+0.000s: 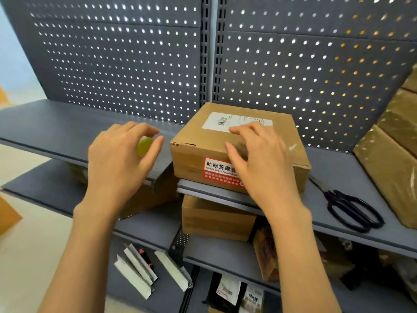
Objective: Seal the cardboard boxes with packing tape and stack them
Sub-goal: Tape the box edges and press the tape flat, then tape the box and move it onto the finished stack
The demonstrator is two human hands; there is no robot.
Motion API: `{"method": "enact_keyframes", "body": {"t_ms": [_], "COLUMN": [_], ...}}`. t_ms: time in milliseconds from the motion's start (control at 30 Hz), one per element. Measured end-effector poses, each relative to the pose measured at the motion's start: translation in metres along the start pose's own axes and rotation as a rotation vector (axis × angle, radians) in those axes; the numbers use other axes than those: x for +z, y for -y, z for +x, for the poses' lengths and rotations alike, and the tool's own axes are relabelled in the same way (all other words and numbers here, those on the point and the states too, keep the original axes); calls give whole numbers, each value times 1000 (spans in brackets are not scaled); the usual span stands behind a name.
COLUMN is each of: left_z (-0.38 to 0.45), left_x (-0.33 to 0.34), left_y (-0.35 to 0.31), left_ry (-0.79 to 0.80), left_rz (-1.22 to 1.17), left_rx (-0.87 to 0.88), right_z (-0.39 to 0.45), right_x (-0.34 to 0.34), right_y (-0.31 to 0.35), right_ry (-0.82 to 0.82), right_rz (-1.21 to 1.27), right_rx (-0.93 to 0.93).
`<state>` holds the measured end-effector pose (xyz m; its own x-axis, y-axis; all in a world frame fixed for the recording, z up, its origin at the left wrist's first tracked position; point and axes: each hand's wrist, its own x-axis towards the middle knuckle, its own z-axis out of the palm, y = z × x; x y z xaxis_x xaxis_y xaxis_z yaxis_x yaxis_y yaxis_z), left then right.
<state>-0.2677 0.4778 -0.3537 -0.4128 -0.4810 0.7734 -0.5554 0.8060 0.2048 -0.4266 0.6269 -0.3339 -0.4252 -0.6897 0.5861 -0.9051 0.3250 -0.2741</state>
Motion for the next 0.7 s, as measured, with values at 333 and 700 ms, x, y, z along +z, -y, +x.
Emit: {"method": "enact_keyframes", "body": {"t_ms": [333, 700], "left_z": [43, 48], "left_x": [14, 58], "left_y": [111, 127], "left_ry": [158, 515], "left_rz": [-72, -147], "left_rx": [164, 205], "right_z": [30, 41], "right_x": [64, 78], "right_y": [91, 125], "right_ry": [-78, -76], "right_rz": [-4, -79], "right_rx": [188, 298]}}
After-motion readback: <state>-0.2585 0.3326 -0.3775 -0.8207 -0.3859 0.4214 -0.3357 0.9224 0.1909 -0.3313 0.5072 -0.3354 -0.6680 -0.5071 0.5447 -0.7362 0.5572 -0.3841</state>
